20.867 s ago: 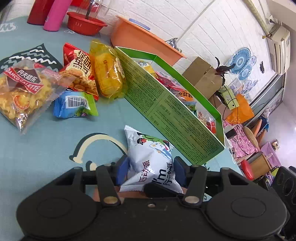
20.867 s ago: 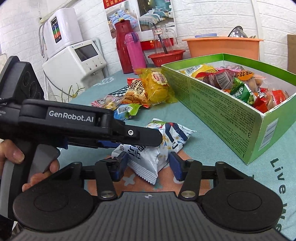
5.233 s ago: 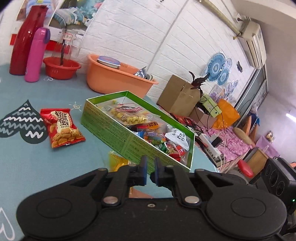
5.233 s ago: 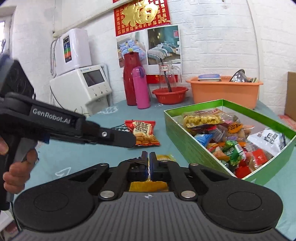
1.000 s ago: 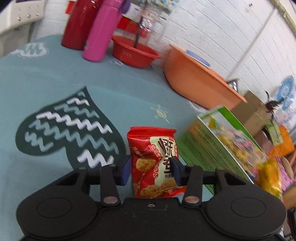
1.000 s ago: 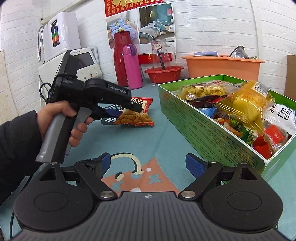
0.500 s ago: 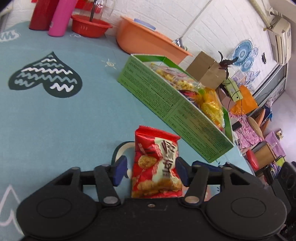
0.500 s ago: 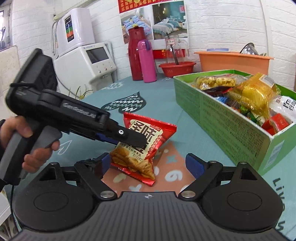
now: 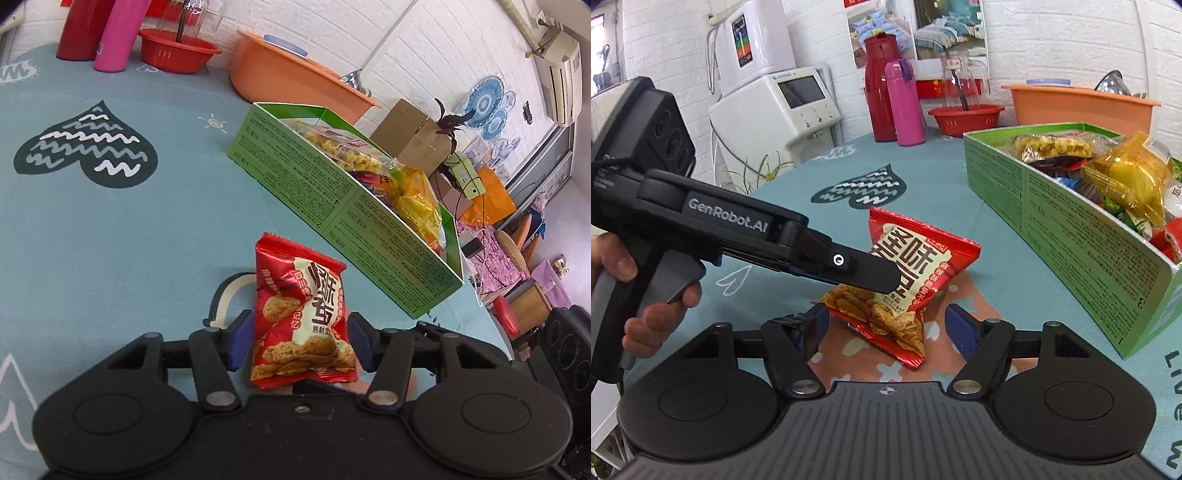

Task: Organize snacks
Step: 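Carry the red bag over the green box and open the left gripper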

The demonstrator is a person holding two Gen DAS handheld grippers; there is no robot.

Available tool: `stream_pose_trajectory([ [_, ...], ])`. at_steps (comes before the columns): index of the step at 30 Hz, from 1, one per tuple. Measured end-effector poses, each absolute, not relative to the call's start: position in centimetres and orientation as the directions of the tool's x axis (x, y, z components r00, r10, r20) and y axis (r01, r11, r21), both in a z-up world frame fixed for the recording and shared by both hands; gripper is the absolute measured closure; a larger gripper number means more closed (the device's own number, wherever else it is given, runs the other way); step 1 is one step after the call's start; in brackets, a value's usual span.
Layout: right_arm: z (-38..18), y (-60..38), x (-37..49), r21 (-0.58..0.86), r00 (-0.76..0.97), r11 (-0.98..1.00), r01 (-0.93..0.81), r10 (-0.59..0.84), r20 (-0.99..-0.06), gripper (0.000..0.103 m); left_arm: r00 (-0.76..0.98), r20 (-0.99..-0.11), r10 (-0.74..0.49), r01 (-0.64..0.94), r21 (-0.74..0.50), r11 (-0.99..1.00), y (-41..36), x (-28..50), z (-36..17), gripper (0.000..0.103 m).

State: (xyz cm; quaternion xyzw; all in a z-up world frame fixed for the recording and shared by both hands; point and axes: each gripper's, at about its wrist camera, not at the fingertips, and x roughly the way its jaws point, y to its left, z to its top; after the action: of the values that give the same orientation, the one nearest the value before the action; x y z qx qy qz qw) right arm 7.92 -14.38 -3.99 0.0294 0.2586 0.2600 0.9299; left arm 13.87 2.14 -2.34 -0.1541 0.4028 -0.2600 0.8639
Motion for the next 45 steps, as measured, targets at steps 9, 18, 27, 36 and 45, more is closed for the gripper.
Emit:
stream_pose_trajectory([
  [9, -3.9, -14.7, 7.4, 0.186, 0.748, 0.867, -0.462, 0.493, -0.444, 0.044, 0.581, -0.612, -0.537, 0.338, -0.419, 0.843, 1.1, 13.0, -1.8, 0.032],
  [18, 0.0, -17.0, 5.8, 0.108, 0.847, 0.9, -0.423, 0.435, -0.307, 0.045, 0.642, -0.504, -0.578, 0.445, -0.37, 0.816, -2.3, 13.6, 4.0, 0.032],
  [27, 4.7, -22.0, 8.7, 0.05, 0.93, 0.943, -0.329, 0.333, -0.158, 0.046, 0.636, -0.406, -0.656, 0.545, -0.365, 0.755, -8.2, 19.1, 8.6, 0.032],
  [36, 5.5, -26.4, 13.3, 0.053, 0.959, 0.971, -0.235, 0.24, -0.151, 0.046, 0.594, -0.408, -0.693, 0.568, -0.397, 0.721, -12.7, 25.6, 7.9, 0.032],
  [45, 2.2, -27.0, 18.2, 0.022, 0.952, 0.986, -0.164, 0.164, -0.26, 0.033, 0.657, -0.472, -0.587, 0.457, -0.369, 0.809, -12.4, 29.2, 3.9, 0.0],
])
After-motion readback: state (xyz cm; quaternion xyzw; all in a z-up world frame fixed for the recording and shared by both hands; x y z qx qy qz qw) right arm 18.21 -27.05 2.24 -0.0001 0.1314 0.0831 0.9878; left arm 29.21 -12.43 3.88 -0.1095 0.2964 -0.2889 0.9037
